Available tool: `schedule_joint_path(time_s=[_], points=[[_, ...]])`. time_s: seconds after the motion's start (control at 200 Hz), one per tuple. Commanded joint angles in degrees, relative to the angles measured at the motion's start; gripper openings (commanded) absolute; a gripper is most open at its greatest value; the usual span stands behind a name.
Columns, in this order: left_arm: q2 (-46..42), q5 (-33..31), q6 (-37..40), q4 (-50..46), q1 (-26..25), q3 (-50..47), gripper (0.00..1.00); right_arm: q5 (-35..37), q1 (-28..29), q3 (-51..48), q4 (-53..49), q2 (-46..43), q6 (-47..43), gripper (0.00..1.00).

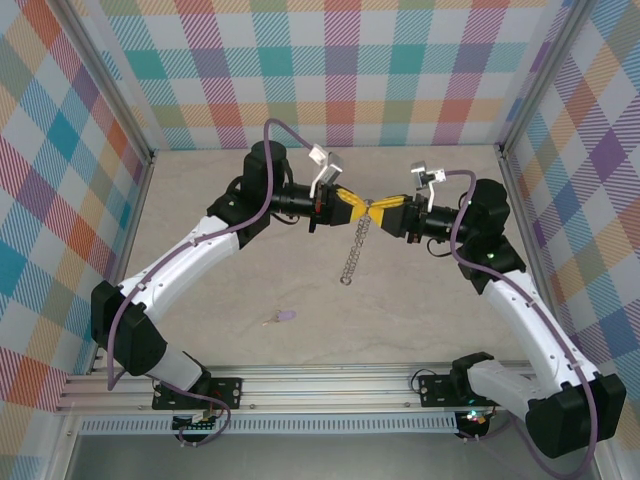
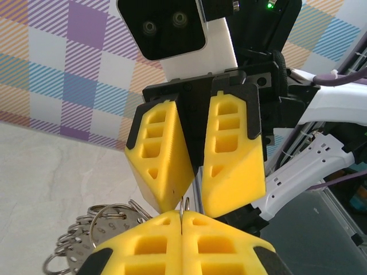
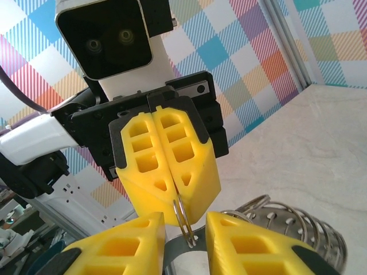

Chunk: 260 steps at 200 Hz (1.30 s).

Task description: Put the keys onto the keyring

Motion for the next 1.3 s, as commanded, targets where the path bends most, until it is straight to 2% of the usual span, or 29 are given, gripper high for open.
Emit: schedule_joint_path(time_s=[0.0, 0.14, 0.27, 0.365, 0.425, 0.5, 0.61, 0.705, 0.79, 0.98, 1.295], points=[[0.0, 1.7, -1.3, 4.4, -0.4, 1.2, 0.00, -2.4, -0.2, -0.8, 4.5, 0.8, 1.9, 0.24], [0.3, 1.6, -2.1, 5.4, -0.4, 1.1, 0.00, -3.0, -0.3, -1.2, 6.0, 1.2, 2.8, 0.18], [0.8, 1.7, -2.8, 6.2, -0.5, 1.0, 0.00, -2.6, -0.2, -1.6, 6.9, 1.1, 3.2, 0.00], [1.0, 0.2, -3.8, 7.1, -0.5, 1.0, 0.00, 0.1, -0.2, -2.2, 7.3, 0.4, 3.4, 0.00], [0.4, -4.6, -5.2, 8.1, -0.3, 0.0, 0.11, 4.6, -0.2, -3.5, 7.5, -1.1, 3.3, 0.00], [-1.5, -10.4, -9.2, 14.0, 0.7, -3.8, 0.32, 10.4, -0.3, -6.0, 9.8, -3.6, 4.1, 0.00], [-3.3, -15.4, -17.4, 24.9, 3.1, -8.7, 0.38, 16.1, -0.2, -9.1, 14.0, -6.3, 6.3, 0.00], [-2.9, -15.6, -21.6, 28.5, 3.9, -9.3, 0.38, 18.7, -0.2, -10.5, 17.5, -7.4, 8.4, 0.00], [-1.0, -13.0, -26.0, 33.0, 3.9, -9.0, 0.37, 20.3, -0.2, -11.3, 21.2, -7.7, 10.8, 0.00], [3.3, -8.3, -35.7, 44.9, 3.7, -8.5, 0.29, 21.9, -0.2, -12.2, 31.9, -5.6, 17.1, 0.00], [3.5, -4.6, -33.6, 43.7, 2.2, -7.5, 0.27, 20.2, 0.6, -12.2, 41.9, 0.9, 23.0, 0.00]])
